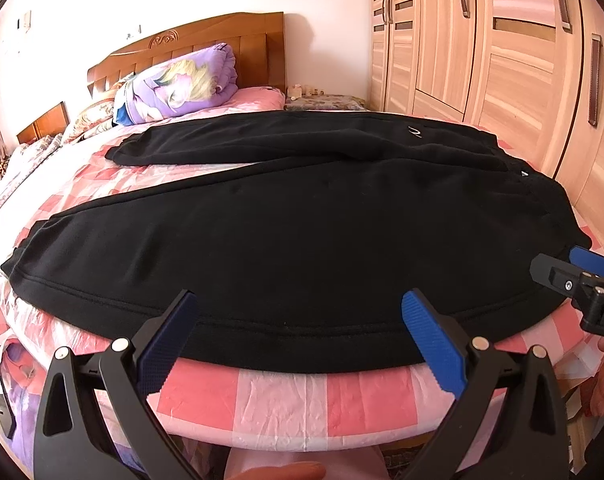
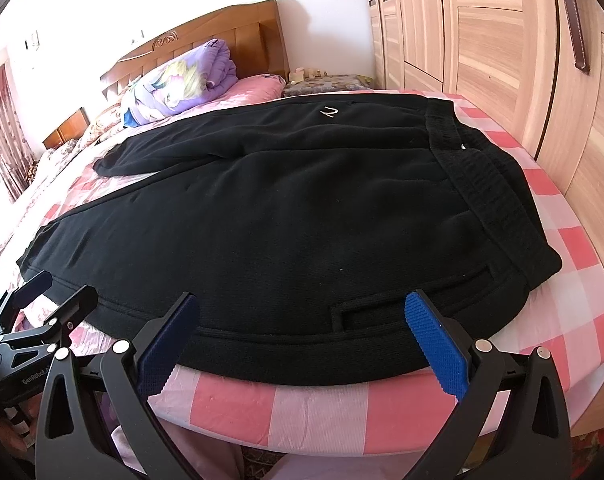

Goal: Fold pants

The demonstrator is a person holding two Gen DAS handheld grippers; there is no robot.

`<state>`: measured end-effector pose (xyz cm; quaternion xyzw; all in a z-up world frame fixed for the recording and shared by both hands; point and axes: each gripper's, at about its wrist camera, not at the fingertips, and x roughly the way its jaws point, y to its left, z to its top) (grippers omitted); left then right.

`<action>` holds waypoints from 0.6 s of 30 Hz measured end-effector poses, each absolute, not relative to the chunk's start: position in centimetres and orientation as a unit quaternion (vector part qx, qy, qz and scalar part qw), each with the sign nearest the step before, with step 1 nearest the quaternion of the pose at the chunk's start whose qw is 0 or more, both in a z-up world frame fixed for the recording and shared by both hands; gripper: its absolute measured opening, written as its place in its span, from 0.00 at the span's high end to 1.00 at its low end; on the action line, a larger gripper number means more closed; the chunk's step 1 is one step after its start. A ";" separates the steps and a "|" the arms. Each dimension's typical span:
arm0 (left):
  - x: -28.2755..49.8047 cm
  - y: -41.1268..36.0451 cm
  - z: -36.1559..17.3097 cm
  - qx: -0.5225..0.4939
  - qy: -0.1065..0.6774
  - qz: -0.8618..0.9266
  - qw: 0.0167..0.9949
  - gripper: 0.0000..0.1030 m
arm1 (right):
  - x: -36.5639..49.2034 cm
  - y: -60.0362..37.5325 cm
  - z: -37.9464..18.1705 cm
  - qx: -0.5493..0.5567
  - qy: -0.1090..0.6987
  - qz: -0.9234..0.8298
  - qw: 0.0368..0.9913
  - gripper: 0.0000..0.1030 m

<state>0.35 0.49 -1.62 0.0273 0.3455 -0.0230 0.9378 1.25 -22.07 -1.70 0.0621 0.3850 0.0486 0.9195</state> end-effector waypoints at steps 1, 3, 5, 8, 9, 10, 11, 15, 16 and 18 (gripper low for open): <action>0.3 0.5 -1.6 0.029 0.344 -0.022 0.938 0.01 | 1.2 -22.1 -1.7 0.062 0.385 0.049 0.920 0.04; 0.2 0.4 -1.6 0.034 0.340 -0.020 0.940 0.01 | 1.2 -22.2 -1.7 0.069 0.383 0.053 0.920 0.04; 0.1 0.3 -1.5 0.037 0.337 -0.020 0.941 0.01 | 1.1 -22.6 -1.7 0.085 0.377 0.054 0.921 0.04; 0.3 0.1 -1.6 0.048 0.344 -0.015 0.938 0.01 | 1.0 -23.0 -1.7 0.094 0.375 0.045 0.921 0.04; 0.3 0.0 -1.7 0.051 0.348 -0.017 0.936 0.01 | 1.0 -23.1 -1.7 0.097 0.376 0.045 0.920 0.04; 0.4 0.0 -1.7 0.055 0.350 -0.019 0.935 0.01 | 1.0 -23.1 -1.8 0.100 0.376 0.045 0.920 0.04; 0.4 0.1 -1.8 0.058 0.350 -0.016 0.935 0.01 | 0.9 -23.2 -1.8 0.104 0.374 0.043 0.920 0.04; 0.2 0.1 -1.7 0.062 0.343 -0.010 0.937 0.01 | 1.0 -23.3 -1.9 0.101 0.374 0.041 0.921 0.04; 0.2 0.2 -1.7 0.062 0.343 -0.009 0.937 0.01 | 0.9 -23.3 -1.9 0.101 0.372 0.041 0.922 0.04; 0.4 0.3 -1.7 0.062 0.347 -0.007 0.936 0.01 | 0.8 -23.2 -1.8 0.098 0.368 0.040 0.924 0.04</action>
